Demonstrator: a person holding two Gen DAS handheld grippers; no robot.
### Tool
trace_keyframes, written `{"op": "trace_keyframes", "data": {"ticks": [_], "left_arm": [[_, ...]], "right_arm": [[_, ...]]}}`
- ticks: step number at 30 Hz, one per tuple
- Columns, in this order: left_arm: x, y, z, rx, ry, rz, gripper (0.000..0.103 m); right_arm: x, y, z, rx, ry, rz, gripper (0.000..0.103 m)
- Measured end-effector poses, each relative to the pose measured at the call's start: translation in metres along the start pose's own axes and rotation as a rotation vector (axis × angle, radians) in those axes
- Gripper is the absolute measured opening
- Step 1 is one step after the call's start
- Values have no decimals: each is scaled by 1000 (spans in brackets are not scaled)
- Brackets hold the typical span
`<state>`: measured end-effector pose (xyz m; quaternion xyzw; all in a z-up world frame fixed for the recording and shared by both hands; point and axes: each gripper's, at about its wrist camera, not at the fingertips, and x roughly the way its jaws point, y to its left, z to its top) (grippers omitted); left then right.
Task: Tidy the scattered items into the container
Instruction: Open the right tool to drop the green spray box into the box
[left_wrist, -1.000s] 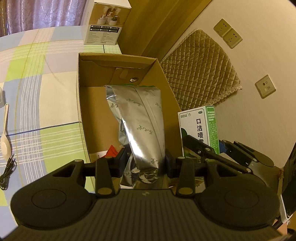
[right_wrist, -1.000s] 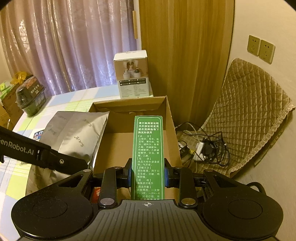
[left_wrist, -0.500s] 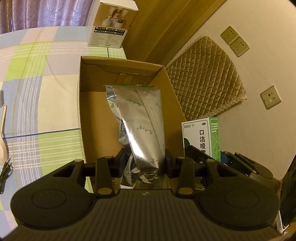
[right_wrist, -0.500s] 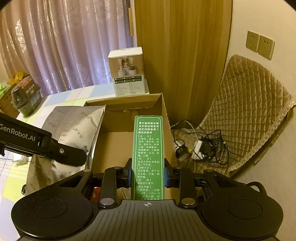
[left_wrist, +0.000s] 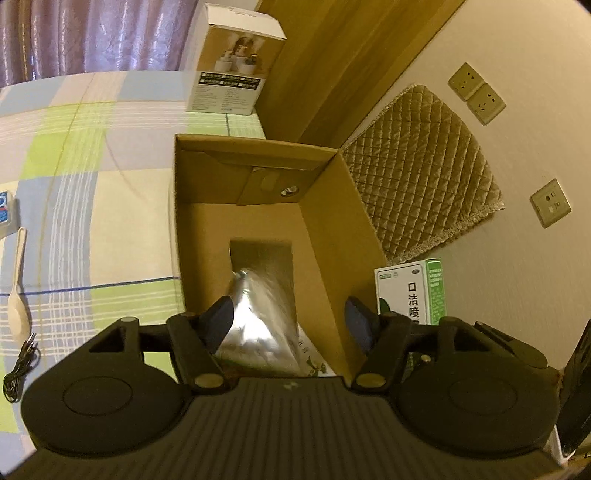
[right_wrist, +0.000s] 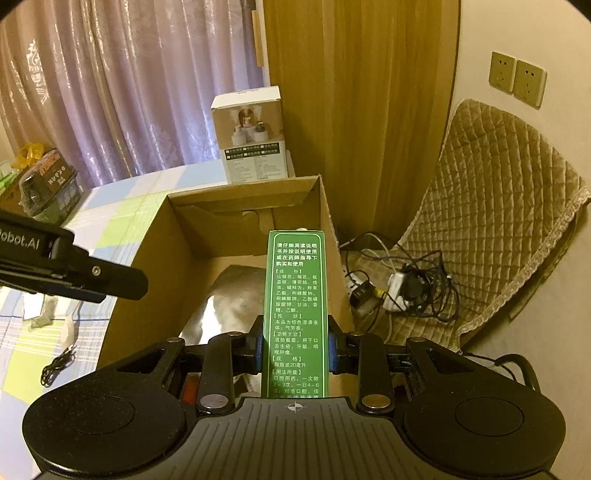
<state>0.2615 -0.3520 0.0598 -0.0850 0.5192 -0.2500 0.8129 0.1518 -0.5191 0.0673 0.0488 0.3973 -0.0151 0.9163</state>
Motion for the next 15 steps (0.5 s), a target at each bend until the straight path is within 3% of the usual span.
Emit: {"op": "trace_keyframes", "data": {"ticks": [15], "left_arm": [[-17, 13, -18, 29, -10, 36, 62]], "right_arm": [[0, 13, 5, -21, -7, 6, 33]]}}
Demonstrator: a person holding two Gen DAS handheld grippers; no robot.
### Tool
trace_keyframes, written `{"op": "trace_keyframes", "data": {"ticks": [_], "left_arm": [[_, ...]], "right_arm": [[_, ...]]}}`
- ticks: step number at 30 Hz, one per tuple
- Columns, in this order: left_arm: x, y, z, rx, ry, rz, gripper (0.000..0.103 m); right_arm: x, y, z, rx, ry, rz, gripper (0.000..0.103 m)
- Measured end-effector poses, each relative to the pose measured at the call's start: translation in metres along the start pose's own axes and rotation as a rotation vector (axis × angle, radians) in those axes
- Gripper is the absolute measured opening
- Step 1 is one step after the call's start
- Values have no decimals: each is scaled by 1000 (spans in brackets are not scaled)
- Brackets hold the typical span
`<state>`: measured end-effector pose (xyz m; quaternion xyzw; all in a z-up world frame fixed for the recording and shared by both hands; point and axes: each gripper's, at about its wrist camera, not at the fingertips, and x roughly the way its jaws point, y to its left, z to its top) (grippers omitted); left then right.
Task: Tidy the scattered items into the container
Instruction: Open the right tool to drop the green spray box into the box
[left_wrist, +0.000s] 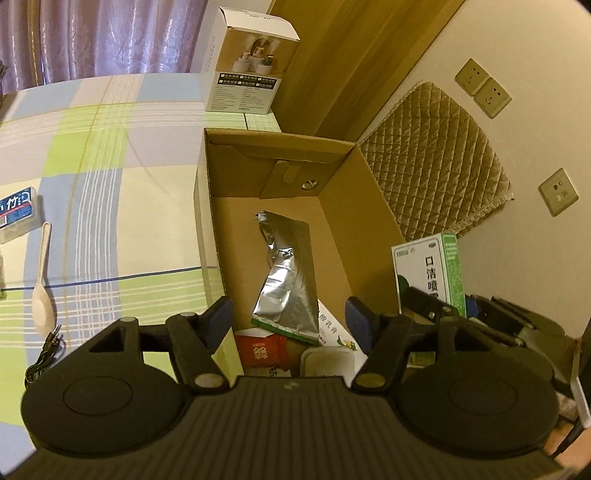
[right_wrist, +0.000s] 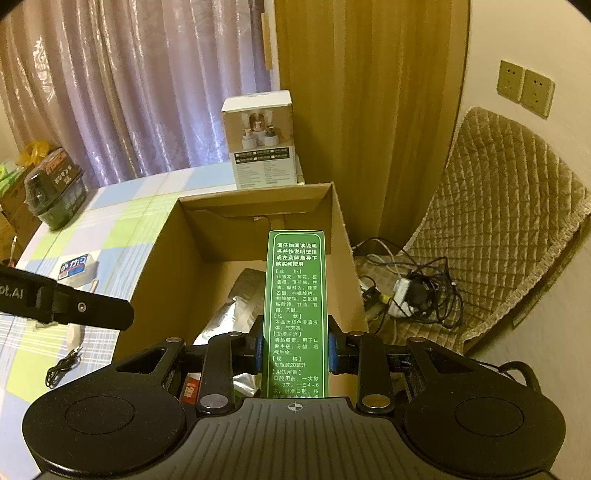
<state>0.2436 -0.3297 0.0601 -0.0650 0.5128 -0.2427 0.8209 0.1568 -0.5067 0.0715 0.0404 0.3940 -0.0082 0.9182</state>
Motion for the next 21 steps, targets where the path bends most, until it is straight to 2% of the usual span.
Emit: {"op": "trace_keyframes", "data": {"ticks": [12, 19, 21], "left_arm": [[-6, 12, -1, 0, -10, 4, 67], [-9, 27, -2, -20, -12, 13, 68], [-9, 30, -3, -26, -12, 12, 68]], "right_arm": [[23, 12, 9, -45, 15, 4, 33], [39, 10, 26, -79, -33, 3, 33], [42, 8, 30, -74, -36, -20, 33]]}}
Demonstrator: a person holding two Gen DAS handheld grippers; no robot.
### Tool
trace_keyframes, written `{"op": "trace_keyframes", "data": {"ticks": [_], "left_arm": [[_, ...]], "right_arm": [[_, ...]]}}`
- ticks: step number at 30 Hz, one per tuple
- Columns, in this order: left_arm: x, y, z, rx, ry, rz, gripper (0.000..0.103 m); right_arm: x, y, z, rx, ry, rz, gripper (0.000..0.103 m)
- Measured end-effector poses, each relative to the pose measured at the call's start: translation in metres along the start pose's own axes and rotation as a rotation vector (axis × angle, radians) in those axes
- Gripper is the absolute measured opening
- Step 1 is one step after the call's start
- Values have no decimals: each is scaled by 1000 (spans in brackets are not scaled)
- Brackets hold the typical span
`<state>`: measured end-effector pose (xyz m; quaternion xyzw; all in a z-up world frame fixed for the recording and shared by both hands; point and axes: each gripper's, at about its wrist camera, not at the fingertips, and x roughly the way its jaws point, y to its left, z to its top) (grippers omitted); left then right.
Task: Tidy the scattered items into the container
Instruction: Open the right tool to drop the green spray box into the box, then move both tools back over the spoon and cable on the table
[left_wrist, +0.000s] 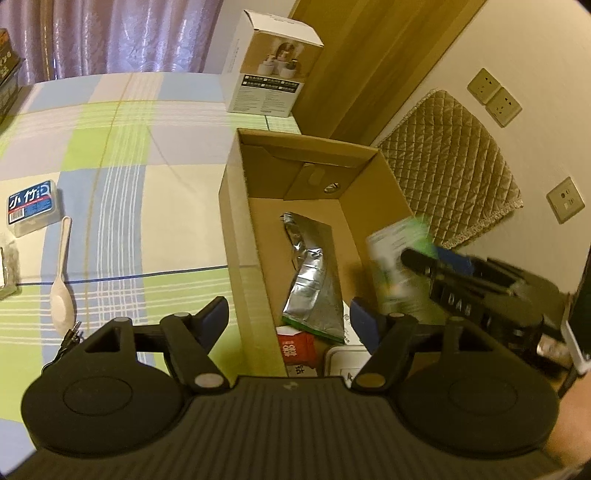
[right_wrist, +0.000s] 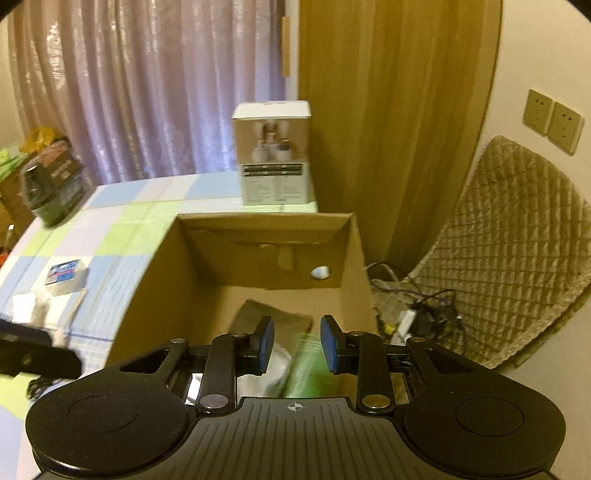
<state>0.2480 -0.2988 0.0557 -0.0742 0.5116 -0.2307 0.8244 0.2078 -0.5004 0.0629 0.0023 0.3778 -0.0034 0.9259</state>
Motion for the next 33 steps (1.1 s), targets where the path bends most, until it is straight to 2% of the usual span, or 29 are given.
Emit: {"op": "trace_keyframes", "data": {"ticks": [12, 25, 26, 27, 28, 33], "left_arm": [[-4, 9, -5, -6, -2, 0, 70], [-32, 11, -35, 30, -8, 54, 83], [-35, 12, -39, 33, -8, 57, 84], [-38, 12, -43, 36, -8, 60, 84], [-41, 13, -46, 37, -8, 64, 85], [-60, 18, -66, 50, -31, 99, 93]], "right_arm": [[-16, -1, -22, 70, 6, 10, 34], [-53, 19, -35, 66, 7, 10, 34], [-57, 20, -36, 67, 3, 7, 42], [-62, 22, -36, 72, -8, 1, 79], [-66, 22, -36, 78, -23, -5, 92], [-90, 31, -38, 80, -57, 4, 92]]}}
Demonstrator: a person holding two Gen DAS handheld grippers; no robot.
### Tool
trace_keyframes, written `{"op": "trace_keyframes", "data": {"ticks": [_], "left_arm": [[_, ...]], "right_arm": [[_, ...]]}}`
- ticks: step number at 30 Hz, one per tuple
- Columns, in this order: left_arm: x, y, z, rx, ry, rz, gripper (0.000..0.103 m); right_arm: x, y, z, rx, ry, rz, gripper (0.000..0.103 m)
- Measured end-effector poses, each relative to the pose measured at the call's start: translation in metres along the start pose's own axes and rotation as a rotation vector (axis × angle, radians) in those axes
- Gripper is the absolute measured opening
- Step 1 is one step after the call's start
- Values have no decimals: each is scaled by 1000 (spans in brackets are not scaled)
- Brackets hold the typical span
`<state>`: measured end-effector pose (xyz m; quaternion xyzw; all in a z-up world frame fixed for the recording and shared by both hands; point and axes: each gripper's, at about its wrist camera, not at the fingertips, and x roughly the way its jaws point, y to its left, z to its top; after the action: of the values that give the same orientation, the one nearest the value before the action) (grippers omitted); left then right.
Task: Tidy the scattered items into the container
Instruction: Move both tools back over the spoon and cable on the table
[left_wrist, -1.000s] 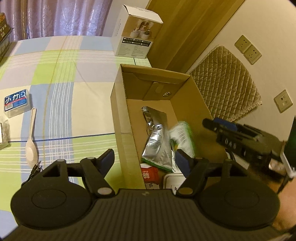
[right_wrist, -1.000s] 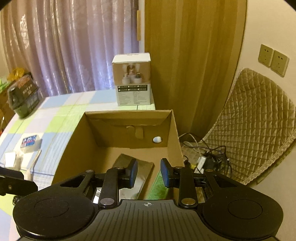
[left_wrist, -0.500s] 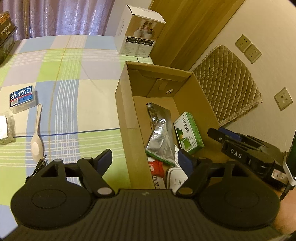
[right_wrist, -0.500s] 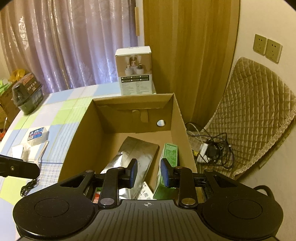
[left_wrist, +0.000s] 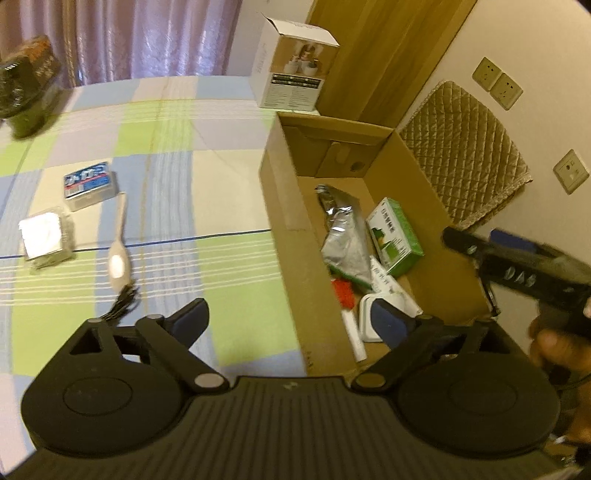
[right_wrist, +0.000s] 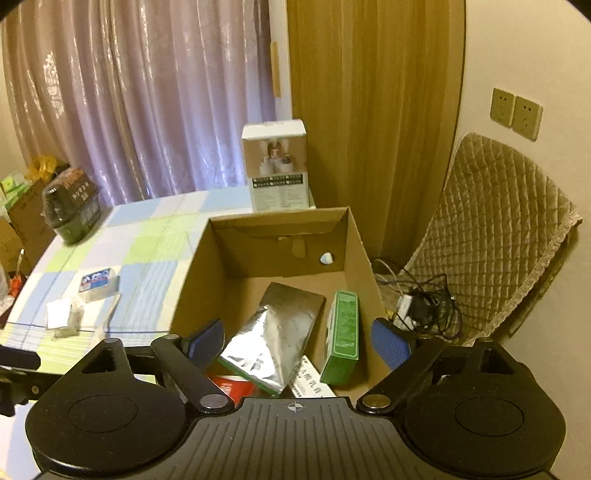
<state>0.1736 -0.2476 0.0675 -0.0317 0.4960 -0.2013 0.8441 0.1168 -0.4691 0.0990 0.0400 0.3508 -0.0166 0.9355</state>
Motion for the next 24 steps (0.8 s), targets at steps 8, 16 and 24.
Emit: {"op": "trace_keyframes", "data": {"ticks": [8, 16, 24], "left_arm": [[-28, 22, -27, -10, -25, 73, 102], [-60, 43, -56, 3, -43, 137, 102], [-93, 76, -98, 8, -45, 192, 102]], "right_arm": [[-31, 15, -13, 30, -6, 26, 92], [-54, 44, -25, 36, -11, 70, 92], [-65, 81, -35, 2, -4, 122, 92]]}}
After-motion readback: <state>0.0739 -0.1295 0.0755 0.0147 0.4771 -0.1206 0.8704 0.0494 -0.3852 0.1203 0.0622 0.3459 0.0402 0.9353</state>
